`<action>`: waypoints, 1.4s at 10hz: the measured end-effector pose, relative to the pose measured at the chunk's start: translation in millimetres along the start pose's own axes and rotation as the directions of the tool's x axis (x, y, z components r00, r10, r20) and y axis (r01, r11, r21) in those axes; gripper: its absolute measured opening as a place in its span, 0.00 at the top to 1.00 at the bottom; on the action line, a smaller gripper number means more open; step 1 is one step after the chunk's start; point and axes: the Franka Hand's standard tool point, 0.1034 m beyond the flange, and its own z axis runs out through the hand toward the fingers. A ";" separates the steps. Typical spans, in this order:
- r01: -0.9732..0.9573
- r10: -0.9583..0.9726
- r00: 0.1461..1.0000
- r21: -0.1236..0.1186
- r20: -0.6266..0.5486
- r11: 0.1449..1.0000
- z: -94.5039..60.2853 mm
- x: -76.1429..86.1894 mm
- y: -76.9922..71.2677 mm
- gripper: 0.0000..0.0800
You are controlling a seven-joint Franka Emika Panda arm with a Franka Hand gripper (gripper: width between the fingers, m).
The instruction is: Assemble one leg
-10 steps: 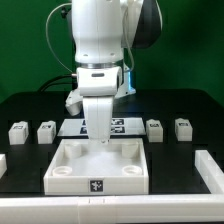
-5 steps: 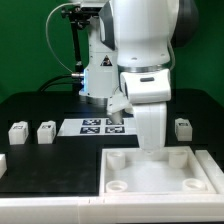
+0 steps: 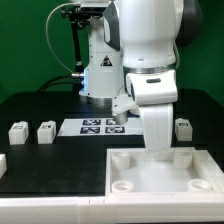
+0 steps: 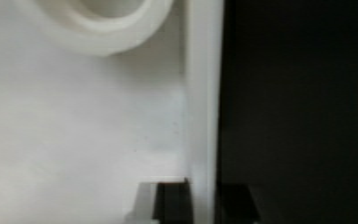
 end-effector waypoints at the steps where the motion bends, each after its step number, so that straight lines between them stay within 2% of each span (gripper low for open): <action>1: -0.001 0.001 1.000 0.001 0.000 1.000 0.5 -0.3 -0.2 0.82; 2: -0.001 0.001 1.000 0.001 0.000 1.000 0.5 -0.5 -0.2 0.60; 3: -0.002 0.002 1.000 0.001 0.000 1.000 0.7 -0.6 -0.3 0.60; 4: -0.002 0.002 1.000 0.001 0.000 1.000 0.7 -0.7 -0.3 0.37; 5: -0.002 0.002 1.000 0.002 0.000 1.000 0.8 -0.8 -0.4 0.22; 11: -0.017 0.017 1.000 0.001 0.000 1.000 -0.1 -0.9 -0.4 0.19; 12: -0.068 0.068 0.998 -0.010 0.006 0.998 -13.7 -0.2 -2.9 0.19; 13: -0.126 0.126 0.992 -0.023 0.012 0.992 -28.4 0.7 -10.7 0.19; 14: -0.216 0.217 0.976 -0.030 0.015 0.976 -36.6 6.0 -20.0 0.19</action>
Offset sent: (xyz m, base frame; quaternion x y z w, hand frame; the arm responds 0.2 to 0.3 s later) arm 0.0000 0.0000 0.0000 0.0000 0.0000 0.0000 1.0000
